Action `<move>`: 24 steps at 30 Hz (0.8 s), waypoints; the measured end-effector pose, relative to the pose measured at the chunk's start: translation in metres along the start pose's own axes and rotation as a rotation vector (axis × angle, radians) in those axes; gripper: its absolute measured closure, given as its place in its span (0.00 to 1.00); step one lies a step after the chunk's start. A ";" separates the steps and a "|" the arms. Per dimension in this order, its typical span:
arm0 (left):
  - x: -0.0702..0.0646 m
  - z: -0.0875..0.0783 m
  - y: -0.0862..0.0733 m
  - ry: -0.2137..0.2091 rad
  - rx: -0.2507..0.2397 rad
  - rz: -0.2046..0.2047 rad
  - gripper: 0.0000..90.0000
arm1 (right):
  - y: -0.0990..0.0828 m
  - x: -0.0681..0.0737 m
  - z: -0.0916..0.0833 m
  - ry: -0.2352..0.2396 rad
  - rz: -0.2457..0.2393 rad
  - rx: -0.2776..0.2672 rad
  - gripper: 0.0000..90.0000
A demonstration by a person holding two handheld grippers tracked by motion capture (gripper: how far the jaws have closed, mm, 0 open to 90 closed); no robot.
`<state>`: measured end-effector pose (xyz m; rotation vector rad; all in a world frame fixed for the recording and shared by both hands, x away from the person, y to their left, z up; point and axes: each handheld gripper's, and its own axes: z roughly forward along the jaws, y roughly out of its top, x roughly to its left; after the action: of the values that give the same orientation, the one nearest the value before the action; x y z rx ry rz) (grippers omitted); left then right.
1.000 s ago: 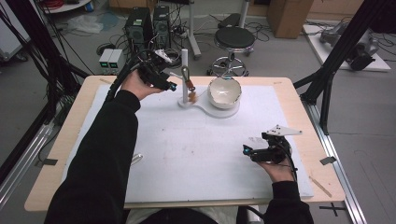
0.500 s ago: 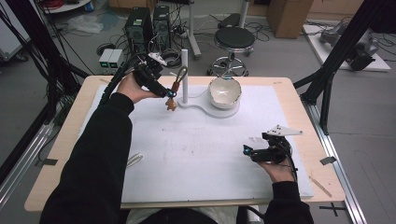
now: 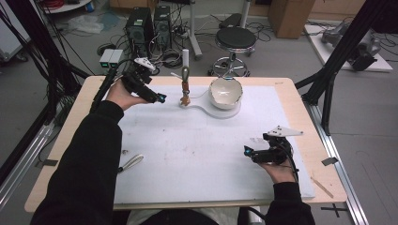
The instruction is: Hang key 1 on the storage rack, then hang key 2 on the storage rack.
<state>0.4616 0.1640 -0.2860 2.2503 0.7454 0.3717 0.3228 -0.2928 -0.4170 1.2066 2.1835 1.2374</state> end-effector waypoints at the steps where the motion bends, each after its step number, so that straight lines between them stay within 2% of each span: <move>1: 0.000 -0.002 -0.003 -0.001 -0.004 -0.005 0.03 | 0.000 0.000 0.000 0.001 0.004 0.003 0.01; 6: 0.001 -0.010 -0.022 -0.008 -0.040 -0.034 0.03 | 0.000 0.001 0.000 0.001 0.004 0.002 0.01; 13: 0.003 -0.021 -0.045 -0.002 -0.059 -0.065 0.03 | 0.000 0.001 0.000 -0.001 0.004 0.005 0.01; 24: -0.006 -0.030 -0.061 0.011 -0.051 -0.061 0.03 | 0.000 0.001 0.000 -0.002 0.004 0.004 0.01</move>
<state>0.4189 0.2118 -0.3097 2.1745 0.7998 0.3701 0.3221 -0.2922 -0.4168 1.2134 2.1840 1.2334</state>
